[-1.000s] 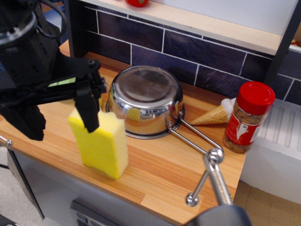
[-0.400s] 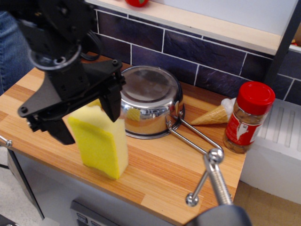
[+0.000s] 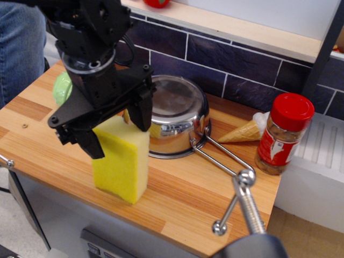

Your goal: Wipe pot with sponge

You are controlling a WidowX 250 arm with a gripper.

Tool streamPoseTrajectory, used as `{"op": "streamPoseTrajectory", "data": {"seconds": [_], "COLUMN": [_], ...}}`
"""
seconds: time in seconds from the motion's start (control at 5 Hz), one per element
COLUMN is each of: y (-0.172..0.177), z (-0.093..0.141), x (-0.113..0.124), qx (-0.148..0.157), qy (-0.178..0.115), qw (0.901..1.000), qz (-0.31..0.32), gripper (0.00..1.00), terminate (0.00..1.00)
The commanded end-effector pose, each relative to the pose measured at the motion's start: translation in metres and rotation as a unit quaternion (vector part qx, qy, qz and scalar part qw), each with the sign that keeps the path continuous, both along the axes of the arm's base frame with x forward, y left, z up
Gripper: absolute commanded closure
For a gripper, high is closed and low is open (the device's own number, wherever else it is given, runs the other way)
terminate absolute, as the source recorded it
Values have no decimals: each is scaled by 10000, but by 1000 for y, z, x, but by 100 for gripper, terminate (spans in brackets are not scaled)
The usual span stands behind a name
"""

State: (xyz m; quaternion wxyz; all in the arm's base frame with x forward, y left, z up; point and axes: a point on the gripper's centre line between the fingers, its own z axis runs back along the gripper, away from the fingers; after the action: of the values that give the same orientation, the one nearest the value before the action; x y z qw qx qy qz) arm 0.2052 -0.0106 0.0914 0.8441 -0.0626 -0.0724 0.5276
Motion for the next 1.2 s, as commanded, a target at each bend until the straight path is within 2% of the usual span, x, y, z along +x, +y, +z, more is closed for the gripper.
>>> {"op": "streamPoseTrajectory", "data": {"seconds": [0.0, 0.2, 0.4, 0.6, 0.8, 1.0], "y": [1, 0, -1, 0, 4, 3], "z": [3, 7, 41, 74, 82, 72], "x": [11, 16, 33, 61, 83, 101], "qx": [-50, -101, -271, -407, -477, -419], "qy": [-50, -48, -518, -756, -563, -295], "qw": [9999, 9999, 9981, 9934, 9898, 9853], "qz": [125, 128, 184, 755, 1216, 1633], "gripper": [100, 100, 100, 100, 100, 100], "terminate": [0, 0, 0, 0, 0, 0]}}
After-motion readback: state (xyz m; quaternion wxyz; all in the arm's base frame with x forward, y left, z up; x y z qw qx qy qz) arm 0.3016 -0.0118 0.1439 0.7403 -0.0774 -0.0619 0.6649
